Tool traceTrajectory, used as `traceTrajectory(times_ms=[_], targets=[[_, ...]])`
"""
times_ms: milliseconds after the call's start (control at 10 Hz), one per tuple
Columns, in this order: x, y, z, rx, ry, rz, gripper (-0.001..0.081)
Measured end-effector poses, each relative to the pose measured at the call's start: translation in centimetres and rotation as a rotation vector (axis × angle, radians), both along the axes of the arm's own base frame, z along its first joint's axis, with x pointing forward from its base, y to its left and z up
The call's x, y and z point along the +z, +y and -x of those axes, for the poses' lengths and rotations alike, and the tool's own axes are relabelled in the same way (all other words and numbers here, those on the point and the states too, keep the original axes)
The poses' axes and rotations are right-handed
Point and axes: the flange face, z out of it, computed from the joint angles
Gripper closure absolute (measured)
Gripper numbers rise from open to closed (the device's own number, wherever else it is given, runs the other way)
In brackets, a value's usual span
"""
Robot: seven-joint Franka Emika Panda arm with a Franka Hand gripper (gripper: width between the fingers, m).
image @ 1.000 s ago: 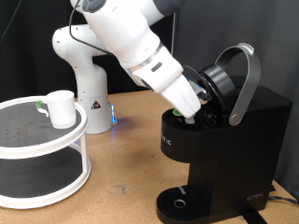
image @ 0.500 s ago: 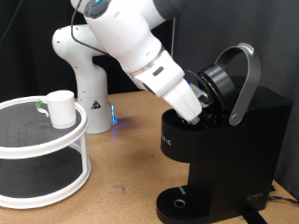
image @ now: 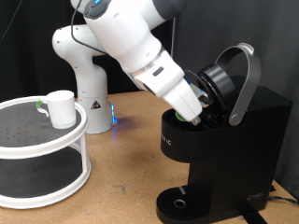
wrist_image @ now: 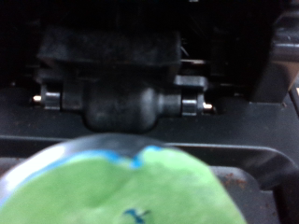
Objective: Make a cup of coffee with the keurig machine
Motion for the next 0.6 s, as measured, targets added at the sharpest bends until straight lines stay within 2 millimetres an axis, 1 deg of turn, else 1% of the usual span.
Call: traceTrajectory(times_ms=[300, 600], targets=[[0.05, 0.07, -0.03, 0.003, -0.01, -0.014, 0.0003], [-0.06, 0.39, 0.36, 0.043, 0.001, -0.03, 0.0003]])
